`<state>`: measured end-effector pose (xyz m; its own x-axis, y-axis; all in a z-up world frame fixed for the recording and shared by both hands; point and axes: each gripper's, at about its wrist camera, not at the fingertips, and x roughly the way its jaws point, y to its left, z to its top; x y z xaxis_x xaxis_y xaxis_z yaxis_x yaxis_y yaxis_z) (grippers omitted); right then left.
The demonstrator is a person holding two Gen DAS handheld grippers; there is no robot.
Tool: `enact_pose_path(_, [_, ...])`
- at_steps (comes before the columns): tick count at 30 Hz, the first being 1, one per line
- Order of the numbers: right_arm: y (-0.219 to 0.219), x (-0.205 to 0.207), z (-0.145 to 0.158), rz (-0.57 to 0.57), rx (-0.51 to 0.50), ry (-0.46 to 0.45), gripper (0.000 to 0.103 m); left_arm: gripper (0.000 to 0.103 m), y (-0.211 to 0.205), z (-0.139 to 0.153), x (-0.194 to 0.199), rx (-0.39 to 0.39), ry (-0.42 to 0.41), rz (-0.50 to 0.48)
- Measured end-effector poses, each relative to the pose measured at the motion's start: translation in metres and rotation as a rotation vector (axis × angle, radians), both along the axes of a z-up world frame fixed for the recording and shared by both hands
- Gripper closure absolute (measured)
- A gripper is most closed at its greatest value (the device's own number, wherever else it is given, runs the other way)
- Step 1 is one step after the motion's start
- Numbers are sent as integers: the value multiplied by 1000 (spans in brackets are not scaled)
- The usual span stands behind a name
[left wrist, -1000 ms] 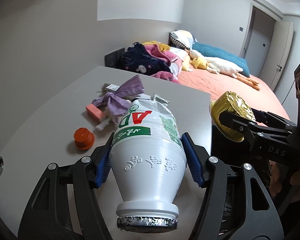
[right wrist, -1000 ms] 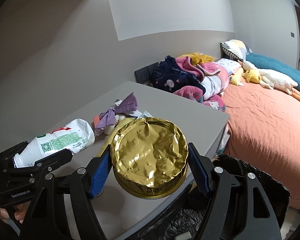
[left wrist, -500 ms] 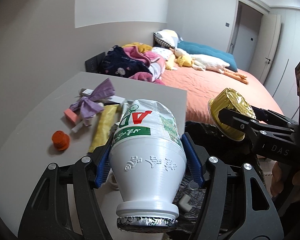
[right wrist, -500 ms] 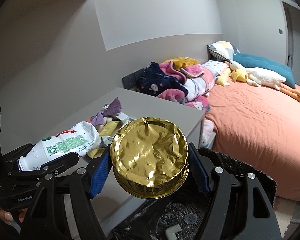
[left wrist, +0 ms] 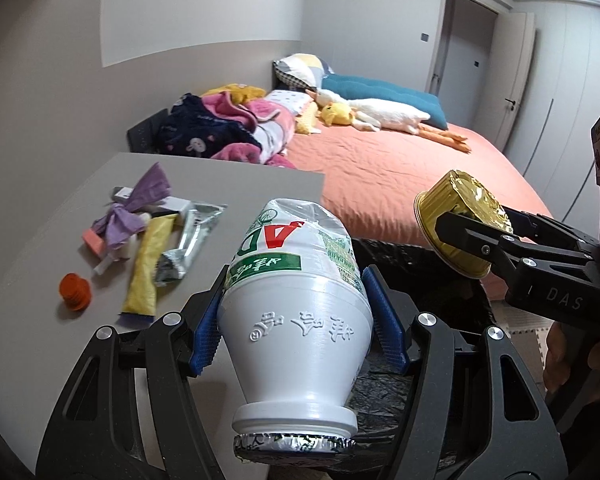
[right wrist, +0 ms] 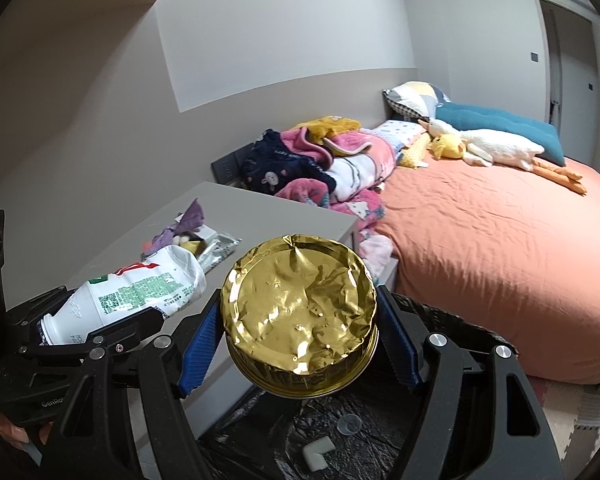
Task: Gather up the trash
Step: 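Carry the bottle and container over the bin and open both tools, then grasp the white round cap with the left tool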
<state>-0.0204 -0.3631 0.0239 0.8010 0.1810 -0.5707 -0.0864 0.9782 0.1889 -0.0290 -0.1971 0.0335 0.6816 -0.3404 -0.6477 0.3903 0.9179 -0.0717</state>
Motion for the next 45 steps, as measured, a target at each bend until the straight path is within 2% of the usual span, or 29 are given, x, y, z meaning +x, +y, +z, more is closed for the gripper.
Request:
enact_pose_path(9, [-31, -14, -1, -66, 16, 2, 29, 40, -32, -7, -2, -2, 32, -80])
enact_pose_path(13, [-47, -18, -2, -103, 36, 9, 29, 38, -48, -15, -2, -7, 73, -129])
enact_pose_path(14, [-49, -18, -2, -111, 37, 8, 28, 21, -52, -17, -2, -3, 87, -148])
enact_pose_path(15, [-52, -20, -2, -121, 37, 4, 21, 8, -55, -18, -3, 0, 87, -150])
enact_pose_path(16, [-54, -21, -2, -135, 29, 4, 16, 6, -57, -18, -5, 0, 68, -143])
enact_pose_path(18, [-59, -23, -1, -182, -10, -10, 11, 6, -59, -18, -5, -3, 67, -151])
enact_pose_path(26, [-66, -23, -8, -197, -2, 5, 11, 6, -53, -17, -2, -1, 64, -125])
enact_pose_path(36, [-49, -16, -11, -154, 6, 9, 11, 6, -35, -21, -4, 35, 42, -74])
enact_pose_path(45, [-14, -1, -16, -88, 13, 20, 11, 6, -1, -28, 0, 56, 39, -2])
